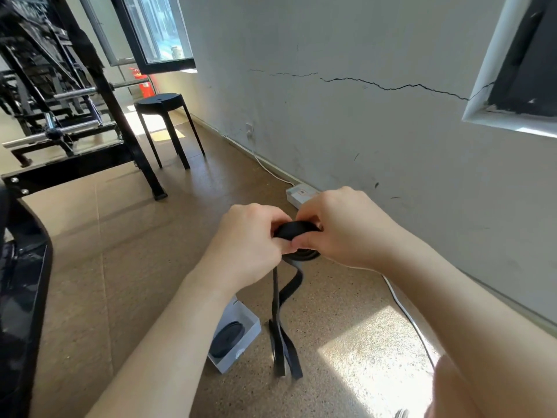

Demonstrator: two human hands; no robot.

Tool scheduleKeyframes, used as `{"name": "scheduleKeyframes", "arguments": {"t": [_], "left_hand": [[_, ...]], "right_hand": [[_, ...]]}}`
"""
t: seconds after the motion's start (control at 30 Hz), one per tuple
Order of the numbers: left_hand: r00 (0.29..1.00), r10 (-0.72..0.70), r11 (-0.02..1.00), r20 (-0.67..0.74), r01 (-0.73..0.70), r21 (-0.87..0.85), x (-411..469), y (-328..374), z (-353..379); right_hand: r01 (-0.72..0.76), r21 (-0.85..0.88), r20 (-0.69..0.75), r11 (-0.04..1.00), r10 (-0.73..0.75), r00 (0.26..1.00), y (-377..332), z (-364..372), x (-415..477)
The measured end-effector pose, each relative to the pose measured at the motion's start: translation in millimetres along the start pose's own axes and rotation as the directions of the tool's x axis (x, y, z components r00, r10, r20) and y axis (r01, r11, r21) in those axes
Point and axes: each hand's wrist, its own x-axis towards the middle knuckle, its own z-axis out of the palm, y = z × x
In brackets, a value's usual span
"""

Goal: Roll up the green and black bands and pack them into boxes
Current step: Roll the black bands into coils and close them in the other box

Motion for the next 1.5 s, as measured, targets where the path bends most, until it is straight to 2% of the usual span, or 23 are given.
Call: {"name": "scheduleKeyframes", "arguments": {"t": [0.07, 0.13, 0.23, 0.33, 0.43, 0.5, 0.57, 0.63, 0.67, 0.73, 0.9, 0.97, 1.07, 1.2, 1.3, 1.43, 1.5], "left_hand": [[0.994, -0.109, 0.965, 0.011, 0.109, -0.238, 1.9, -0.9, -1.6], [0.982, -0.178, 0.896, 0.066, 0.19, -0.401, 3.3, -3.3, -3.7], [0.974, -0.19, 0.852, 0.127, 0.228, -0.471, 3.1, -7.7, -8.2], [0.976, -0.162, 0.859, 0.146, 0.213, -0.465, 2.0, -10.6, -9.4], [0.992, -0.121, 0.939, 0.048, 0.13, -0.318, 1.3, -11.9, -8.4], [0.998, -0.056, 0.991, 0.012, 0.057, -0.119, 1.1, -9.6, -5.8], [0.999, 0.019, 0.996, 0.038, -0.022, 0.084, 0.9, -4.8, -1.3], [0.997, 0.057, 0.986, 0.06, -0.066, 0.156, 0.9, -0.2, 3.6], [0.997, 0.05, 0.992, 0.063, -0.057, 0.111, 1.5, 0.2, 5.5], [0.998, -0.003, 0.996, 0.06, 0.008, -0.086, 1.8, -1.6, 7.0], [0.993, -0.079, 0.888, 0.09, 0.111, -0.445, 4.8, -2.6, 8.4], [0.993, -0.086, 0.863, 0.075, 0.112, -0.493, 5.5, -5.5, 9.2], [0.992, -0.092, 0.885, 0.082, 0.119, -0.449, 7.4, -13.2, 11.2], [0.993, -0.056, 0.926, 0.1, 0.089, -0.367, 10.6, -9.6, 19.7], [0.982, -0.089, 0.945, 0.168, 0.136, -0.299, 14.1, -8.1, 27.2], [0.9, -0.208, 0.96, 0.382, 0.262, -0.095, 14.6, -26.6, 38.1], [0.816, -0.289, 0.942, 0.5, 0.336, -0.004, 12.0, -36.1, 44.0]], "right_hand": [[-0.016, 0.061, -0.04, 0.998, 0.018, 0.999, 4.7, 1.5, -0.4], [-0.026, 0.139, -0.068, 0.99, 0.036, 0.997, 8.9, 3.1, -0.2], [-0.029, 0.247, -0.084, 0.969, 0.051, 0.995, 11.0, 5.4, 0.1], [-0.034, 0.369, -0.133, 0.929, 0.089, 0.987, 15.0, 6.6, 2.2], [-0.023, 0.393, -0.125, 0.919, 0.078, 0.989, 15.7, 5.6, 4.1], [-0.004, 0.302, -0.071, 0.953, 0.026, 0.997, 12.5, 7.4, 2.7], [0.035, 0.163, -0.003, 0.986, -0.035, 0.999, 6.0, 10.2, 0.5], [0.047, 0.033, 0.039, 0.998, -0.049, 0.998, 1.1, 11.4, 0.8], [0.037, 0.002, 0.048, 0.999, -0.037, 0.998, 1.6, 10.5, 1.7], [0.014, 0.012, 0.054, 1.0, -0.015, 0.998, 5.7, 5.9, 2.1], [-0.04, 0.251, -0.019, 0.967, 0.046, 0.999, 18.8, 2.2, -0.3], [-0.074, 0.416, -0.054, 0.906, 0.106, 0.993, 24.5, 1.5, -0.3], [-0.134, 0.698, -0.086, 0.703, 0.269, 0.959, 34.5, -4.9, -2.5], [-0.134, 0.829, -0.095, 0.543, 0.372, 0.923, 40.9, -5.0, -5.6], [-0.1, 0.911, -0.103, 0.4, 0.457, 0.883, 45.1, -5.0, -7.5], [0.024, 0.984, -0.129, 0.175, 0.618, 0.776, 58.5, -16.0, -12.1], [0.069, 0.987, -0.151, 0.147, 0.676, 0.721, 70.2, -23.4, -16.1]]}}
